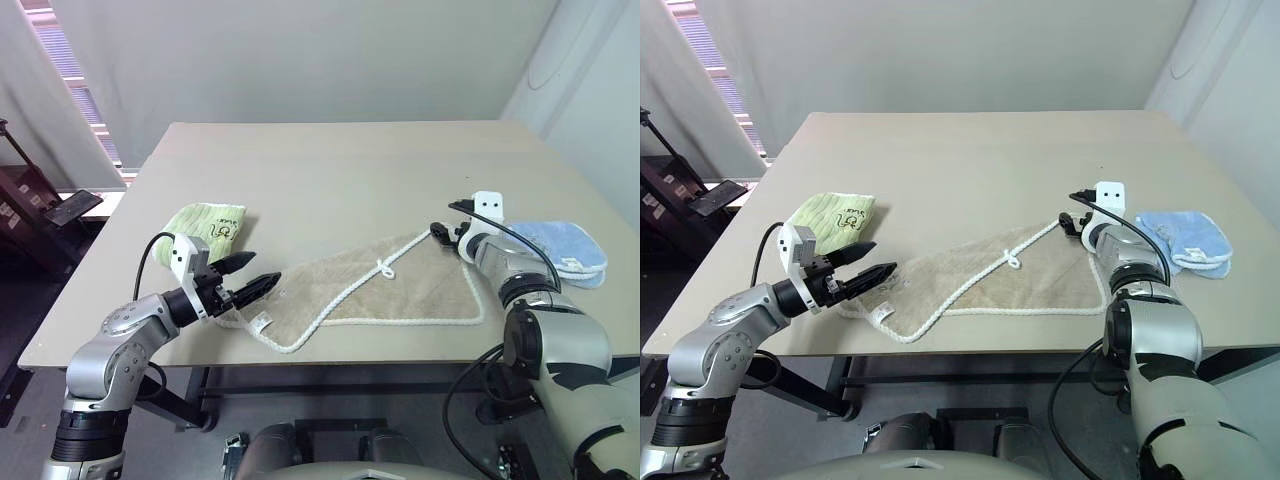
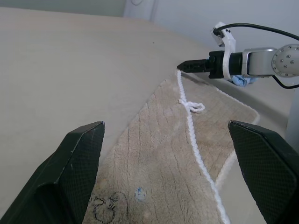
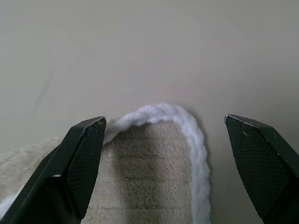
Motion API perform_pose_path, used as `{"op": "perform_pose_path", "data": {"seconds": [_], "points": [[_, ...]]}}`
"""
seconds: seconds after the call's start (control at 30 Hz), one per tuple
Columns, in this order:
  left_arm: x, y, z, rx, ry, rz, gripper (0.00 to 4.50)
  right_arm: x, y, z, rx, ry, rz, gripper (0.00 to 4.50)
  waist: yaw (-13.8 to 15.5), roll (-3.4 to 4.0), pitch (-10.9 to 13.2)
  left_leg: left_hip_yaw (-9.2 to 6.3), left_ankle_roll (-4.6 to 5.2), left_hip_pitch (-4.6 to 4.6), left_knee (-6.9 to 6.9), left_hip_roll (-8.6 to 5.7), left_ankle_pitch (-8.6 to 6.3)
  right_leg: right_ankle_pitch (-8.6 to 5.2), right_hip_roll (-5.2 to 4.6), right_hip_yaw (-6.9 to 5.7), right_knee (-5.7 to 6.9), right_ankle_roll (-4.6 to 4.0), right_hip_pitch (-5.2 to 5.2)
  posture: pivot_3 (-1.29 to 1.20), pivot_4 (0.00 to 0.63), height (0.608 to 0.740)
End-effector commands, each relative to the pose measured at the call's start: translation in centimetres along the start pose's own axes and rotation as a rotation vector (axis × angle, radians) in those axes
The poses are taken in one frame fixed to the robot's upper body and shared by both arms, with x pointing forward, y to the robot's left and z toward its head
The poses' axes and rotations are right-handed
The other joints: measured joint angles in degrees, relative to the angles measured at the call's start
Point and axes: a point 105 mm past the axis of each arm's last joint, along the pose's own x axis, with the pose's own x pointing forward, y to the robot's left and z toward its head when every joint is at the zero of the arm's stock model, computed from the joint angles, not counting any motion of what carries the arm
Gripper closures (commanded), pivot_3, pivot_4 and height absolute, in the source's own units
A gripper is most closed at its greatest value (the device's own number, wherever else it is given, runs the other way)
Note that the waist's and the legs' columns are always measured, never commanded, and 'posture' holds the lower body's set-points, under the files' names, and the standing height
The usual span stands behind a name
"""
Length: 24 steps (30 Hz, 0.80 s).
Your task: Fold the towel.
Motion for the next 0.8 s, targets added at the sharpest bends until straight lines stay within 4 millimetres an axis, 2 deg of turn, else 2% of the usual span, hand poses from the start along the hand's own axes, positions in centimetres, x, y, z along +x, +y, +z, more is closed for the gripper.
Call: {"op": "perform_pose_path", "data": {"seconds": [0.03, 0.17, 0.33, 0.43, 0.57, 0.8], "points": [[-0.1, -0.3, 1.6, 0.055, -0.052, 0.0, 0.03, 0.3, 1.0, 1.3, 0.011, -0.017, -0.007, 0.27, -0.5, 0.0, 0.0, 0.0, -0.01, 0.0, 0.0, 0.0, 0.01, 0.0, 0.0, 0.0, 0.01, 0.0, 0.0, 0.0, 0.0, 0.715], [-0.4, -0.3, 1.3, 0.061, -0.041, 0.015, 0.03, 0.5, 1.7, 0.3, 0.036, 0.027, -0.02, 0.27, -0.8, 0.0, 0.0, 0.0, -0.02, 0.0, 0.0, 0.0, 0.01, 0.01, 0.01, 0.0, 0.02, 0.01, 0.0, 0.0, 0.0, 0.715], [-0.8, -0.2, 1.4, 0.067, -0.043, 0.03, 0.0, 0.5, 1.3, 0.4, 0.063, 0.029, -0.054, 1.87, -0.8, 0.0, 0.0, 0.0, -0.04, 0.01, 0.0, 0.0, 0.03, 0.01, 0.01, 0.0, 0.04, 0.0, 0.0, 0.0, 0.0, 0.715], [-1.0, -0.2, 1.4, 0.069, -0.039, 0.04, 0.0, 0.5, 1.3, 0.7, 0.051, 0.013, -0.059, 2.99, -0.7, 0.01, 0.0, 0.0, -0.04, 0.02, 0.01, 0.0, 0.02, 0.01, 0.01, 0.0, 0.05, -0.02, 0.0, 0.0, 0.0, 0.715], [-1.3, -0.2, 1.4, 0.072, -0.036, 0.038, 0.0, 0.6, 1.6, 1.8, 0.039, -0.036, -0.057, 4.42, -0.7, 0.01, 0.0, 0.0, -0.04, 0.02, 0.01, 0.0, 0.03, 0.03, 0.01, 0.0, 0.05, -0.03, 0.0, 0.0, 0.0, 0.715], [-1.6, -0.2, 1.6, 0.093, -0.007, 0.013, 0.0, 0.3, 2.4, 4.7, -0.02, -0.128, 0.006, 4.47, -0.8, 0.03, 0.0, 0.0, -0.07, 0.01, -0.01, 0.0, 0.05, 0.03, 0.02, 0.01, 0.1, -0.04, -0.07, 0.0, 0.0, 0.715]]}}
